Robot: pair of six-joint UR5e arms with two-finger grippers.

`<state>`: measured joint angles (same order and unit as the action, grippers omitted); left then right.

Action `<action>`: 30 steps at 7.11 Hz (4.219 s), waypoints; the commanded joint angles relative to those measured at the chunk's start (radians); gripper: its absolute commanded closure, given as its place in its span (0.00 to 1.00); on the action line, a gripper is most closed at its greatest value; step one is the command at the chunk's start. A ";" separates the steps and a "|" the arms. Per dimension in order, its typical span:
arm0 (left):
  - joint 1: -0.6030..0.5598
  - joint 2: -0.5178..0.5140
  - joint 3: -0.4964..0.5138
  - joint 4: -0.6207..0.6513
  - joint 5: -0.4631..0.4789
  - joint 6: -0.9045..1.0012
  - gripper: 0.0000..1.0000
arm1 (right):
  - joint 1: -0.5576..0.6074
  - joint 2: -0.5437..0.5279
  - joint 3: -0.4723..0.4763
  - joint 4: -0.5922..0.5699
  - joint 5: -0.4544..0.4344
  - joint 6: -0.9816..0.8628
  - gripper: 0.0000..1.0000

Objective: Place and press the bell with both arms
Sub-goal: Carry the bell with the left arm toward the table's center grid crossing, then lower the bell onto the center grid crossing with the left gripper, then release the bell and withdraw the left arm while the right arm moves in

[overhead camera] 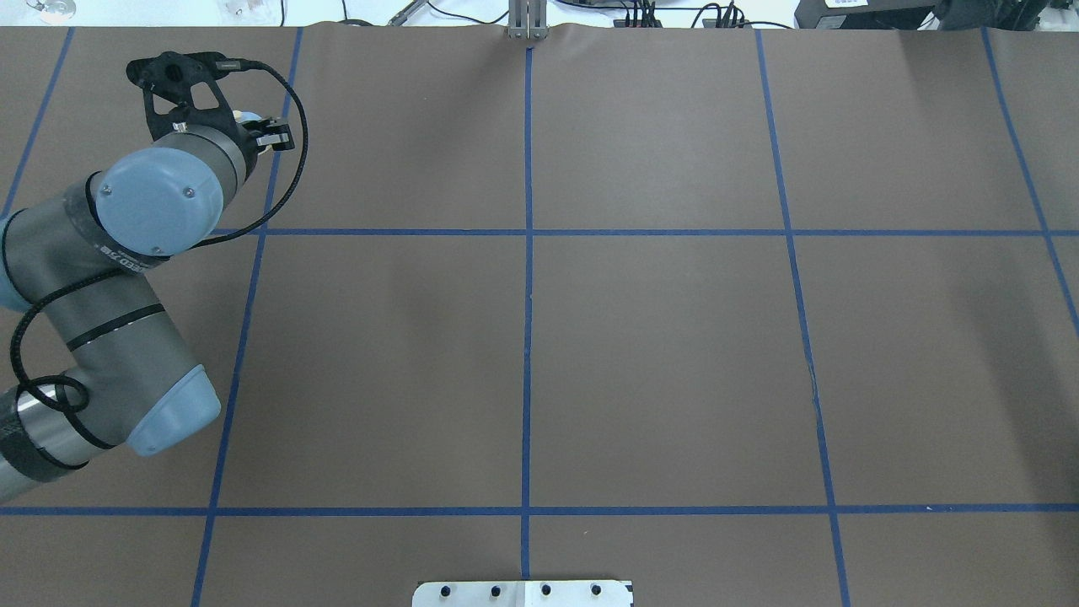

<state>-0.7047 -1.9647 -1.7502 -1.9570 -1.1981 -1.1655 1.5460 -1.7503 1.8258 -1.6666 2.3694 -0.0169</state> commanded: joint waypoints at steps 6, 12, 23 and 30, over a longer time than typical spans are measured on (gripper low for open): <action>0.263 -0.284 0.391 -0.579 0.126 0.273 1.00 | -0.003 0.044 0.004 -0.001 0.007 0.006 0.00; 0.344 -0.474 0.668 -0.611 0.235 0.274 1.00 | -0.004 0.045 0.003 0.010 0.034 0.006 0.00; 0.324 -0.511 0.764 -0.600 0.253 0.267 0.27 | -0.003 0.049 0.006 0.010 0.059 0.008 0.00; 0.173 -0.513 0.670 -0.527 0.029 0.270 0.00 | -0.004 0.102 0.058 -0.011 0.060 0.023 0.00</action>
<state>-0.4572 -2.4762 -1.0660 -2.5249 -1.0582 -0.8987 1.5430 -1.6791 1.8784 -1.6668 2.4303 -0.0049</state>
